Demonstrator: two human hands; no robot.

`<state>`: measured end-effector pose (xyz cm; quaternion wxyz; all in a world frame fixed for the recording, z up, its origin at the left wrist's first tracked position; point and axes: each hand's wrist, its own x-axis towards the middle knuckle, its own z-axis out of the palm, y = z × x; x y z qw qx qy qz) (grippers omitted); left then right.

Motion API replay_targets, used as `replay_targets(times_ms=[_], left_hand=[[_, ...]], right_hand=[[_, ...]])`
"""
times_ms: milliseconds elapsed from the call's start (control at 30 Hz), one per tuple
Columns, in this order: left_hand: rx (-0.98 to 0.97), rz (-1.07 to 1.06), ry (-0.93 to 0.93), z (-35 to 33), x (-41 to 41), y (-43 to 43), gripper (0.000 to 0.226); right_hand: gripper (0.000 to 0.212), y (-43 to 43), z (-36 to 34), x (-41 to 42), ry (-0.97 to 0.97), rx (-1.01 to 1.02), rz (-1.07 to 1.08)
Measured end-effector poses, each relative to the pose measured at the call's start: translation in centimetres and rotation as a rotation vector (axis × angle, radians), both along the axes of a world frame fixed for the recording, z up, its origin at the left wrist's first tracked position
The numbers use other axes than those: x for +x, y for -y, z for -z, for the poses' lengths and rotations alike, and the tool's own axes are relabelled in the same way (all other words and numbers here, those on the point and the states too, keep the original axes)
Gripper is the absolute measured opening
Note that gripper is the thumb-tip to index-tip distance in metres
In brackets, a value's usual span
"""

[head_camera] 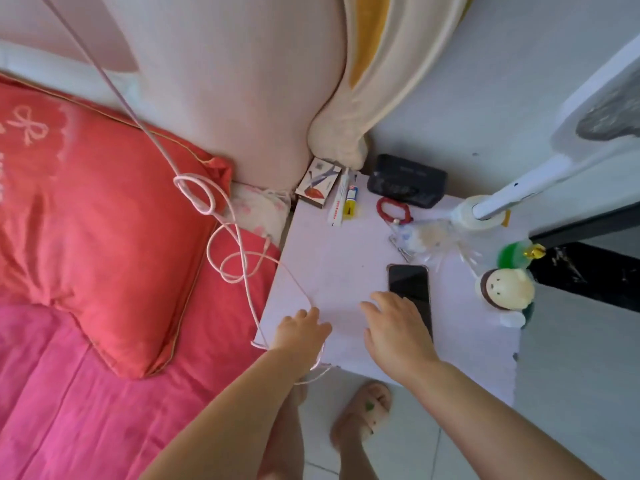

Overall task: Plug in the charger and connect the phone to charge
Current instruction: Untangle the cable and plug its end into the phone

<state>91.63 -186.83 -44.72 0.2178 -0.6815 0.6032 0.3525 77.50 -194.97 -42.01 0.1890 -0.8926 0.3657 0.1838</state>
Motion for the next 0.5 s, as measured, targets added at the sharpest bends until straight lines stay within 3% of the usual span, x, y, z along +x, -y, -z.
replay_targets(times_ms=[100,267,400,500], left_hand=[[-0.092,-0.201,-0.071,1.5,0.2,0.8,0.021],[-0.410,-0.692,-0.333,-0.9,1.4,3.4,0.012],[-0.556,-1.093,-0.569,-4.7,2.4,5.5,0.023],[-0.548,-1.334,-0.744,-7.0,2.9,7.4,0.024]], right_hand=[[0.034,-0.1,1.3,-0.4,-0.003,0.057,0.024],[0.042,-0.3,1.5,-1.1,0.087,0.248,0.229],[0.047,-0.2,0.9,-0.8,0.136,0.550,0.437],[0.050,-0.1,-0.2,-0.4,0.205,0.820,0.621]])
